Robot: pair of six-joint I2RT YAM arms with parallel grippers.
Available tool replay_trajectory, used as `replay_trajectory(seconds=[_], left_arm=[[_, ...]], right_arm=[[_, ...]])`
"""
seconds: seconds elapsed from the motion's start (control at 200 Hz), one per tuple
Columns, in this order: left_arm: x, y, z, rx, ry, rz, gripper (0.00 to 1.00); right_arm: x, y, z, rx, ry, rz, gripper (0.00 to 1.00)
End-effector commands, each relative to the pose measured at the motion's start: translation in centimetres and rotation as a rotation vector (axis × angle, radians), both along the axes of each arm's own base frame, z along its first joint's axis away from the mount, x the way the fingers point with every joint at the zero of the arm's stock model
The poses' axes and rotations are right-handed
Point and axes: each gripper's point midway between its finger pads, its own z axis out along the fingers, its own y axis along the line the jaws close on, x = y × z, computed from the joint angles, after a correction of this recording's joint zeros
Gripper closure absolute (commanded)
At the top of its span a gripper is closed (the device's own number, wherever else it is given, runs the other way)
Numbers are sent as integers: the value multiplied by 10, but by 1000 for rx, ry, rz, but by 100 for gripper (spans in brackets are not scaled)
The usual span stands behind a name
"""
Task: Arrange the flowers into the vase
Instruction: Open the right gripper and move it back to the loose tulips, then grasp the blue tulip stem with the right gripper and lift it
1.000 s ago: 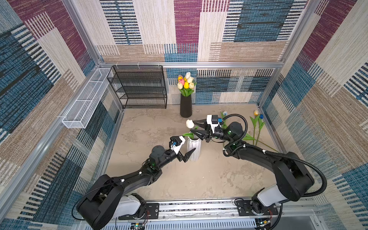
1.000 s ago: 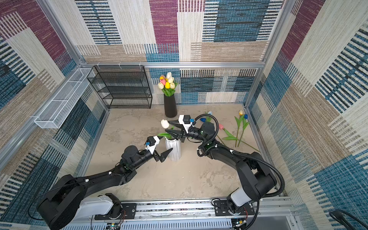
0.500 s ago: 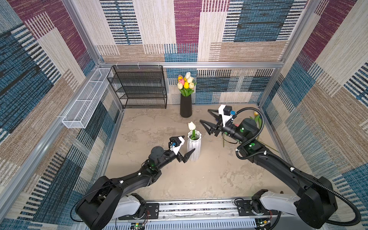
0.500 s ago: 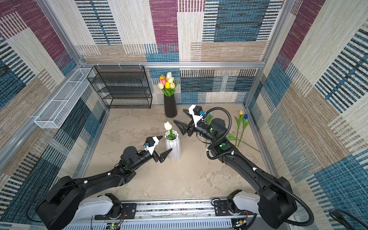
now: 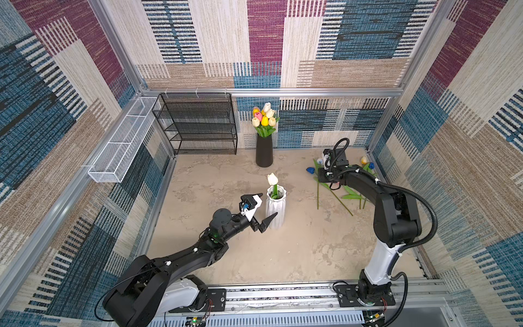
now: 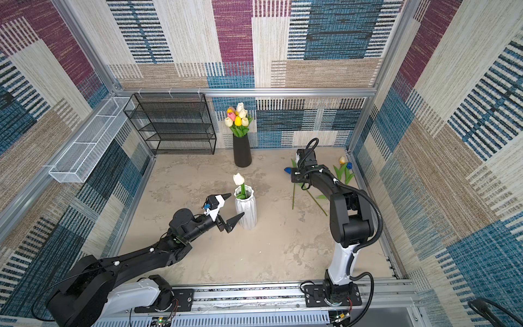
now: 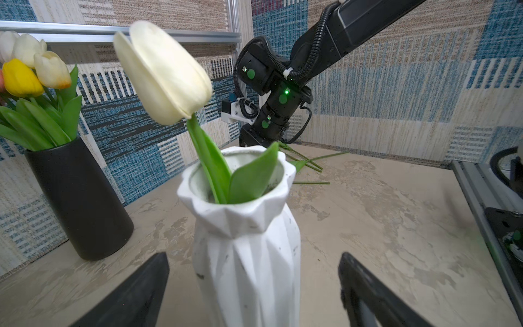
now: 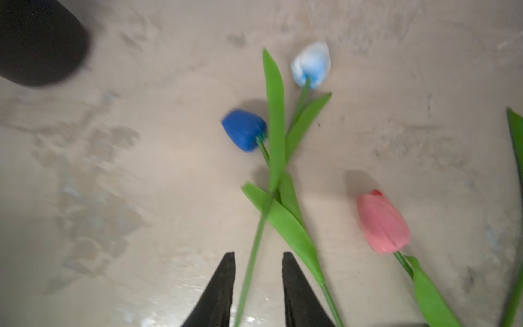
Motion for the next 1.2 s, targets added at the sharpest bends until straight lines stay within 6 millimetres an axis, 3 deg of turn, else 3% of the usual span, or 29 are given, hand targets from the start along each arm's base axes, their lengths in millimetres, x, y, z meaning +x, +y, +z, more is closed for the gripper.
replay_trajectory(seconds=[0.0,0.115,0.26,0.361,0.606,0.721,0.906,1.197], left_arm=[[-1,0,2,9,-27,-3,4],[-1,-1,1,11,-29,-7,4],[-1,-2,0,11,-21,-14,4],[-2,1,-1,5,-20,-6,4],[-3,2,1,4,-21,1,4],[-3,3,0,7,-22,4,4],[-2,2,2,2,-24,4,4],[-1,3,3,-1,-26,14,4]], right_arm=[[-30,-20,-24,-128,152,131,61],[-32,-16,-31,-117,164,238,53],[-23,-37,-37,-165,162,228,53],[-23,-39,-47,-165,174,265,53],[-25,-51,-70,-197,215,266,58],[-26,-50,-74,-171,221,276,69],[-26,-42,-67,-131,198,296,86],[-18,-27,-33,-81,85,333,98]])
